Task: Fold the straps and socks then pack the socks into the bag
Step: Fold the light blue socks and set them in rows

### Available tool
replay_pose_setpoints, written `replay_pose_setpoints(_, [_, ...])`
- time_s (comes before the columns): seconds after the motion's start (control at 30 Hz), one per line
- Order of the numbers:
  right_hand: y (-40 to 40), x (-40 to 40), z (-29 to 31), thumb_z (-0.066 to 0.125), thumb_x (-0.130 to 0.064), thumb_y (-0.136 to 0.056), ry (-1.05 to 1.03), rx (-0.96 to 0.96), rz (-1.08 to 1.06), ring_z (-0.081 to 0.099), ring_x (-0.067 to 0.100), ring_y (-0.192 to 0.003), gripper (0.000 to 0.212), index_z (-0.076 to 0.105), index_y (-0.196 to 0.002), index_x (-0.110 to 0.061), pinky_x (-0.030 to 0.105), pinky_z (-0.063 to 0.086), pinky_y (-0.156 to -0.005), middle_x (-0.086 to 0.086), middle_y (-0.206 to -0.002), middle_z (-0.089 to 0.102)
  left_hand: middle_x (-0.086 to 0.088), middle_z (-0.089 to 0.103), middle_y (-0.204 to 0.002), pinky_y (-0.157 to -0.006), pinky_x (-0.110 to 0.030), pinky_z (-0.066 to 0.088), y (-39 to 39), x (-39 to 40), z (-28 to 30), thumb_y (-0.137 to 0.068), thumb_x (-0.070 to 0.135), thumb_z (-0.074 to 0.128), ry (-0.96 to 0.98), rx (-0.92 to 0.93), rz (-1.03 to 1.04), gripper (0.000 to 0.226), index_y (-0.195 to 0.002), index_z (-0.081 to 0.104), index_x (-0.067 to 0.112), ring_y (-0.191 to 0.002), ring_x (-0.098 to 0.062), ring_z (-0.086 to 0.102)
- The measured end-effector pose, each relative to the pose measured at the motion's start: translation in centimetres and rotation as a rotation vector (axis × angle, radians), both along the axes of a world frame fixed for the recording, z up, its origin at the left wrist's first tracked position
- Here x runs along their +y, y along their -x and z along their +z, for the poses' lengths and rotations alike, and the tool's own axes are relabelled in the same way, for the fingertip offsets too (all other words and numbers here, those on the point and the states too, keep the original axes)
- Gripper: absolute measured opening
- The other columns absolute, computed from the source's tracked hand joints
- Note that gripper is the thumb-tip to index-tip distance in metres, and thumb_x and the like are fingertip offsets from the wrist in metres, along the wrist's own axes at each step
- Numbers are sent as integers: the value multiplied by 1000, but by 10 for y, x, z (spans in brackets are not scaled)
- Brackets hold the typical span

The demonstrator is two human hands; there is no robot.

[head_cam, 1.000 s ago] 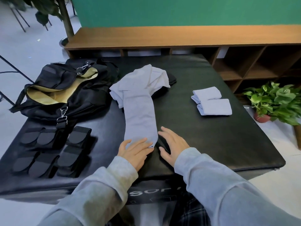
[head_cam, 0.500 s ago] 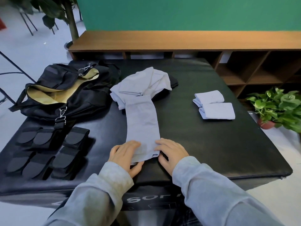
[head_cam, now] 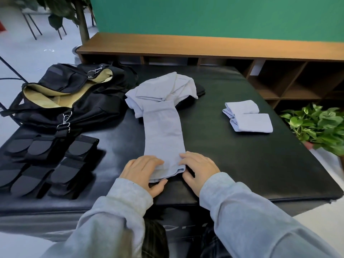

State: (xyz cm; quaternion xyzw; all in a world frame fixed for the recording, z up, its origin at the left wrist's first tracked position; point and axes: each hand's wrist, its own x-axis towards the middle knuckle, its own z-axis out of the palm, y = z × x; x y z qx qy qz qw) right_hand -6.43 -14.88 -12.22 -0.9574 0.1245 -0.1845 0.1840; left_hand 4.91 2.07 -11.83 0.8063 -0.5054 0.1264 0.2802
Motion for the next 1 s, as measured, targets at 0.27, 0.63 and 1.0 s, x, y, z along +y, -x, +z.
replay_pose_setpoints(0.27, [0,3,2,42,-31,-73,38,-9,-32,63,16,-106,33,69,-91,-24,28,40,-86,-7,-112,67,7,66,-88,-77,-20,33,1,-1,-1,-68,41,50,51,13,-1,33,-99,48,28,-92,-9,51])
replay_pose_setpoints(0.63, [0,5,2,43,-31,-74,4,-43,-54,57,11,-110,34,70,-92,-22,30,40,-90,-6,-113,68,8,65,-84,-74,-23,37,4,2,4,-72,33,47,47,4,-15,29,-89,65,18,-87,-9,52])
replay_pose_setpoints(1.0, [-1,10,8,42,-44,-67,-104,-43,-133,39,-6,-118,37,66,-95,-37,18,25,-90,-32,-114,51,17,61,-87,-70,-27,38,10,-13,2,-63,43,47,29,123,130,38,-96,58,28,-90,-6,48])
